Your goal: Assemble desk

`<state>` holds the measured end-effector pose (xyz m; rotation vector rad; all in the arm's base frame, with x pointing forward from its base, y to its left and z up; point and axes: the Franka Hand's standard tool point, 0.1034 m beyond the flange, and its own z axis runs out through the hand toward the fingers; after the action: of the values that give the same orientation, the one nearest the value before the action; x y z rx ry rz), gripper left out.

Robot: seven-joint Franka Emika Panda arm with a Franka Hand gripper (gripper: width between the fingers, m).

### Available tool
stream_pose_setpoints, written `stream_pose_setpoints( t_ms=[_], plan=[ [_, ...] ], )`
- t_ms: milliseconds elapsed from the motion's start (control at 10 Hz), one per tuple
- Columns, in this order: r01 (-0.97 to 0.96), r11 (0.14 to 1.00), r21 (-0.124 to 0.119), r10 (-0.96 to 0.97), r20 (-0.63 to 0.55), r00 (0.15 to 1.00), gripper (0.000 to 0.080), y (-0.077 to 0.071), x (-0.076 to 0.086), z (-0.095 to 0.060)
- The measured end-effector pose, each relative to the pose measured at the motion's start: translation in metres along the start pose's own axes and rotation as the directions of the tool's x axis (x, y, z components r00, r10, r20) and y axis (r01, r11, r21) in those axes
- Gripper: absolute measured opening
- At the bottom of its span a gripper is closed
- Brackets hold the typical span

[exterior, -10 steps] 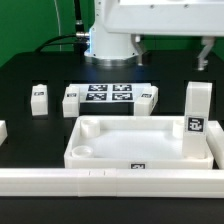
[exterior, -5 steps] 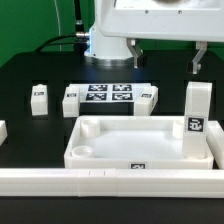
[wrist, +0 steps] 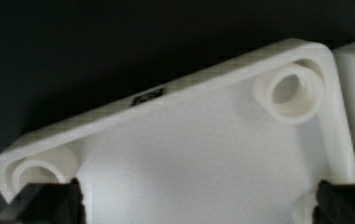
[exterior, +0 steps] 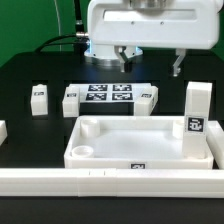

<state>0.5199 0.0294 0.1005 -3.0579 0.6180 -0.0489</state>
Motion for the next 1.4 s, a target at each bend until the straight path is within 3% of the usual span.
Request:
stream_pose_setpoints(
  t_ms=[400,500,600,800,1100,1400],
  plan=[
    [0.002,1.0,-0.003,-0.002,0.0,1.0,0.0648,0.002,-0.002,0.007],
    [0.001,1.0,-0.001,-0.001,-0.013,1.0,0.0648,0.008,-0.001,0.018],
    [0.007,1.0,-0.013,-0.007,-0.01,1.0,0.0648,0.016,-0.005,0.032],
    [0.012,1.0,-0.025,-0.012,-0.012,1.0,0.0648,0.02,-0.009,0.049],
    [0.024,0.999,-0.032,-0.024,0.027,0.999,0.0648,0.02,-0.009,0.047],
    [0.099,0.994,-0.051,-0.084,0.24,0.967,0.0648,0.023,-0.021,0.043]
  ],
)
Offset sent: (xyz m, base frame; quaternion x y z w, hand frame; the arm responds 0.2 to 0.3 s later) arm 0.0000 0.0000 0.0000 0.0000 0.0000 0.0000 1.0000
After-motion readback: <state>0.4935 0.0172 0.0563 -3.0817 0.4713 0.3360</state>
